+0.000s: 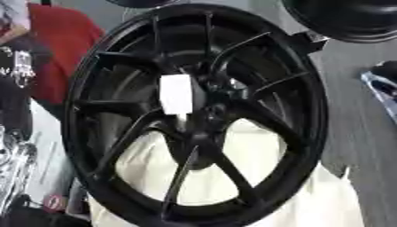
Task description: Pull the pin out of the wheel hub.
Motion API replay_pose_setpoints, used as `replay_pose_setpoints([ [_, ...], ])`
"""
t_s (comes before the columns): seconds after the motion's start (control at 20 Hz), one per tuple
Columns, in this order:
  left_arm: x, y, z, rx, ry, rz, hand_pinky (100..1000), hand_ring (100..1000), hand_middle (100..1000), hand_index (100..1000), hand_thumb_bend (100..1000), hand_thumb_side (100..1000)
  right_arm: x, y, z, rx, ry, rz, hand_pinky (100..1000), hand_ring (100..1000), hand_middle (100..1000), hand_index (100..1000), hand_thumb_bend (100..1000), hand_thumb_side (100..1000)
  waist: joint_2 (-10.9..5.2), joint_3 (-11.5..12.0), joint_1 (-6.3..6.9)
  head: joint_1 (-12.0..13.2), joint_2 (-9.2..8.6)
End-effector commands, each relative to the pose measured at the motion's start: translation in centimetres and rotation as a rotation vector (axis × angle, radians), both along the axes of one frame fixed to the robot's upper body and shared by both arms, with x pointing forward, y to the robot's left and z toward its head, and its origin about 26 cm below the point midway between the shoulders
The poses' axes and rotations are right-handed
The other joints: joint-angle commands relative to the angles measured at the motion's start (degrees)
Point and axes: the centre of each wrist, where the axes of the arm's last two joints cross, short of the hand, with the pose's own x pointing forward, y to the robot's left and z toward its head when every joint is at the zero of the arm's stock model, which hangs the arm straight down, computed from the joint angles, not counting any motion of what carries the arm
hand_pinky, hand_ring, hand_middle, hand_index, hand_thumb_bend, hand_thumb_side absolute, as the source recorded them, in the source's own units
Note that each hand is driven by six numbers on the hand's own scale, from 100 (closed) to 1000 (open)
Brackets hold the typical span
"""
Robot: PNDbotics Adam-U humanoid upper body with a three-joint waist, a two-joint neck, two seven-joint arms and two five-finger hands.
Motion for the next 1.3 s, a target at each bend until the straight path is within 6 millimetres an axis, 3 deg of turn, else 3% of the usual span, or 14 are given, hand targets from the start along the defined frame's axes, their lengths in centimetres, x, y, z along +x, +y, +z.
replay_pose_setpoints([
  [0.05, -0.2, 0.1, 0.8, 0.010, -0.028, 0.005, 837, 705, 601, 784, 100, 694, -0.3, 0.0, 0.7, -0.012, -0.028, -0.003, 959, 952, 757, 790, 100, 777, -1.27, 0.0, -0.09, 0.0, -0.18],
  [0.5, -0.2, 0.2, 0.9, 0.018, -0.031, 0.007, 837, 705, 601, 784, 100, 692, -0.3, -0.1, 0.5, -0.013, -0.029, -0.009, 964, 954, 757, 791, 100, 775, -1.34, 0.0, -0.31, 0.0, 0.19],
  [1.05, -0.3, 0.3, 1.0, 0.025, -0.033, 0.007, 838, 704, 601, 784, 100, 683, -0.3, -0.1, 0.6, -0.013, -0.028, -0.005, 962, 953, 758, 791, 100, 773, -1.36, -0.2, 0.02, 0.0, -0.79],
  [1.2, -0.5, 0.7, 2.2, 0.104, -0.062, 0.023, 838, 705, 601, 784, 100, 648, -0.4, -0.3, 0.5, -0.022, -0.027, -0.010, 961, 953, 758, 791, 100, 769, -1.55, -0.3, 0.22, -0.3, -0.09],
  [1.3, -0.9, 1.0, 4.3, 0.236, -0.099, 0.005, 838, 708, 605, 787, 100, 612, -0.5, -0.5, 0.4, -0.035, -0.024, -0.016, 961, 953, 759, 791, 100, 767, -1.89, -0.3, 0.55, -0.5, 0.74],
])
